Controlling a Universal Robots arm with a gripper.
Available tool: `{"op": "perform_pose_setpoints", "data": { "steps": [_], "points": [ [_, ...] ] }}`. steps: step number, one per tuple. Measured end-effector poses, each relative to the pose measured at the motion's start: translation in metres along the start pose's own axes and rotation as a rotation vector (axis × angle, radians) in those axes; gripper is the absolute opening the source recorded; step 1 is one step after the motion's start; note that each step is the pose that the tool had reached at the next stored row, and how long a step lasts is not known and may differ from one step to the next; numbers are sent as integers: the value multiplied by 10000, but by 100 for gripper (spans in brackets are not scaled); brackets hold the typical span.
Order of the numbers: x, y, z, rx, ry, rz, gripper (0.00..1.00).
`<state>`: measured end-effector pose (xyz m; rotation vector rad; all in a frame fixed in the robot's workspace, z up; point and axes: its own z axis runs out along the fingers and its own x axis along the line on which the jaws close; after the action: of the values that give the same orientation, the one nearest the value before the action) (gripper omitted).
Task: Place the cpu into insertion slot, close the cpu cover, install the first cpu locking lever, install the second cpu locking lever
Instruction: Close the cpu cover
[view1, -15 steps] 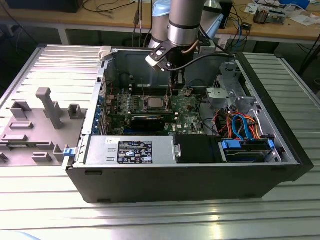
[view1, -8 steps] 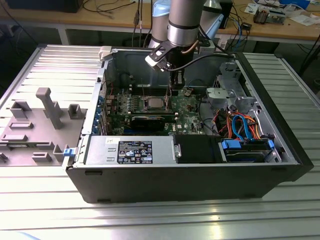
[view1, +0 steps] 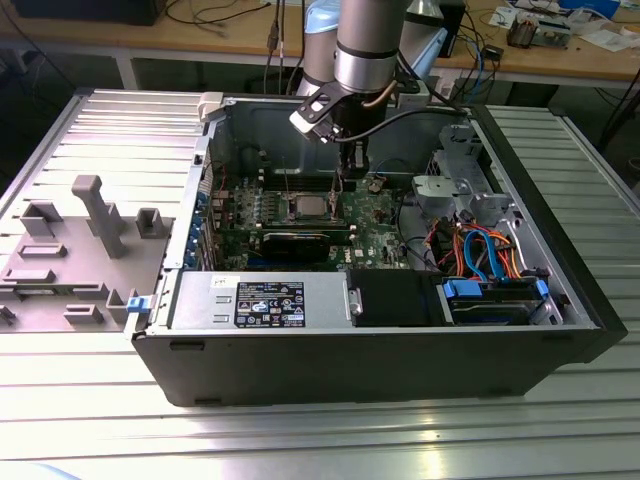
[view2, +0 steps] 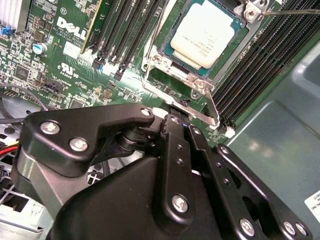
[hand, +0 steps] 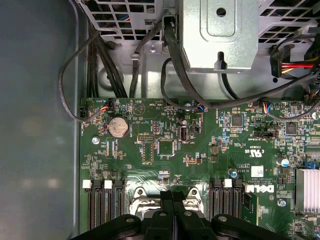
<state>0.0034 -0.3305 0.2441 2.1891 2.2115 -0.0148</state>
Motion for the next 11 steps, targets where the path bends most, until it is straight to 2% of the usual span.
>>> {"op": "perform_pose_setpoints", "data": {
  "steps": [11],
  "points": [
    [0,-38,0,0,0,0,11]
  ]
}}
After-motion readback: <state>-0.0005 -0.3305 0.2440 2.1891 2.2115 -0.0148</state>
